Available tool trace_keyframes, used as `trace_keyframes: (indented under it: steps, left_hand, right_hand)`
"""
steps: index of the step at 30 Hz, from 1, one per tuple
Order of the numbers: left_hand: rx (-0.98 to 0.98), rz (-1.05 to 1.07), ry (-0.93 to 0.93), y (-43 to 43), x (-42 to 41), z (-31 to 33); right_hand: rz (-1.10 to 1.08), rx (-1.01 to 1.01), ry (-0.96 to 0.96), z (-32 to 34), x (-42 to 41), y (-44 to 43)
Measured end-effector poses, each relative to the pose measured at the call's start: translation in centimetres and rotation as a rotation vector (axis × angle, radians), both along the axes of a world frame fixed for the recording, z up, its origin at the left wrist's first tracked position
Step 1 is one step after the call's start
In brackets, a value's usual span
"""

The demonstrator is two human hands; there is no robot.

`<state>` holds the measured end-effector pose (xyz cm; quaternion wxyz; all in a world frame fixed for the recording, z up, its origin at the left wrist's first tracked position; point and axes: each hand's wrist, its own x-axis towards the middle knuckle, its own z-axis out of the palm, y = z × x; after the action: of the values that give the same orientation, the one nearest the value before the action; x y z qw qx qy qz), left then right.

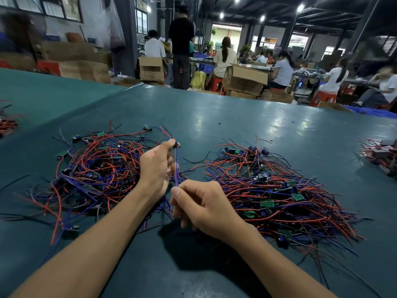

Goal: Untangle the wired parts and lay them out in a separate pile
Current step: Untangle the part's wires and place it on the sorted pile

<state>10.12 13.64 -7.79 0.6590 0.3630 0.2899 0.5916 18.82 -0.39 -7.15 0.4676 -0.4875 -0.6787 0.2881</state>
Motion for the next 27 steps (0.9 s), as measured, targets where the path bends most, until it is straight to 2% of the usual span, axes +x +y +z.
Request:
trace_keyframes:
  steps: [10,14,18,22,24,27]
  left_hand:
    - [0.060,-0.018,0.100,0.1,0.2,-0.7]
    - [0.083,-0.111,0.102,-0.3,0.2,-0.5]
    - [0.129,-0.346,0.075,-1.0,-0.2,0.2]
    - [0.136,-0.593,0.101,-1.8,-0.5,0.2]
    - [0.128,-0.658,0.099,-1.9,-0.6,0.3]
    - [0.110,-0.703,0.100,-2.0,-0.9,0.5]
  right_hand:
    - [0.030,0.138,-0.192,0.0,1.0,0.0]
    - [0.014,0.256,-0.221,-0.1,1.4,0.2]
    - [-0.191,0.461,-0.014,0.9,2.0,0.4]
    - [-0.437,0.552,0.216,1.7,3.5,0.7]
    - [-0.511,0.482,0.280,2.1,4.2,0.9]
    - [-0.470,0.247,0.320,2.3,4.7,1.2]
